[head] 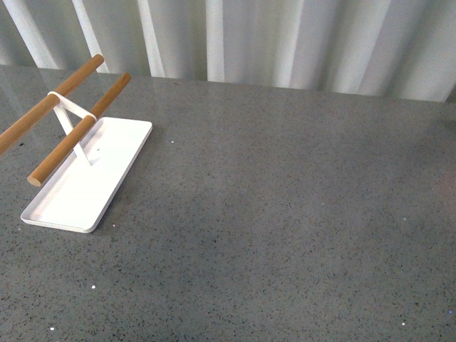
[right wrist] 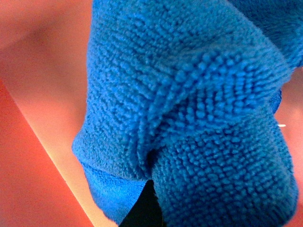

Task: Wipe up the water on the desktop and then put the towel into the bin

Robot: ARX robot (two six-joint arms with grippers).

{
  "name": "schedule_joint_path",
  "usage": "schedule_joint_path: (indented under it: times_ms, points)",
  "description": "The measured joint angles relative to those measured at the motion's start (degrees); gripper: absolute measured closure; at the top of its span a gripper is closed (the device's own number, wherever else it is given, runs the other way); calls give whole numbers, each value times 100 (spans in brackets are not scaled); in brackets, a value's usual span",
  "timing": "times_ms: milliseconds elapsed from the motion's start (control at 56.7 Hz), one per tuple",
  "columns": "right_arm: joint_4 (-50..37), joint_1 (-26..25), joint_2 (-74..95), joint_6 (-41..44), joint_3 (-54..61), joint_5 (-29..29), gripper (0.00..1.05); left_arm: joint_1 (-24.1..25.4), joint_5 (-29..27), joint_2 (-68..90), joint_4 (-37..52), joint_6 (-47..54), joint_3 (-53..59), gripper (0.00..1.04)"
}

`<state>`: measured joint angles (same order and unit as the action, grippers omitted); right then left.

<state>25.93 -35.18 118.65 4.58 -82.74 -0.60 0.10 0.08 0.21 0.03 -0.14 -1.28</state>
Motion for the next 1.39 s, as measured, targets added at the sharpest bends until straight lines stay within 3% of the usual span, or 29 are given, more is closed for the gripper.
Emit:
schedule_joint_path:
  times_ms: [265, 582, 1006, 1235, 1394]
  points:
    - [79, -96, 201, -33, 111, -87, 66, 0, 0, 0, 0, 0, 0, 7]
    - [92, -280, 232, -107, 101, 24, 5, 0, 0, 0, 0, 0, 0, 7]
    - [-579, 175, -1440, 457, 422, 975, 7, 0, 0, 0, 0, 0, 0, 7]
    - [-557, 1198, -3412, 1235, 1521, 2031, 7, 0, 2, 0, 0, 0, 0, 7]
    - [-525, 1873, -4264, 1655, 2391, 2306, 7, 0, 0, 0, 0, 2, 0, 7]
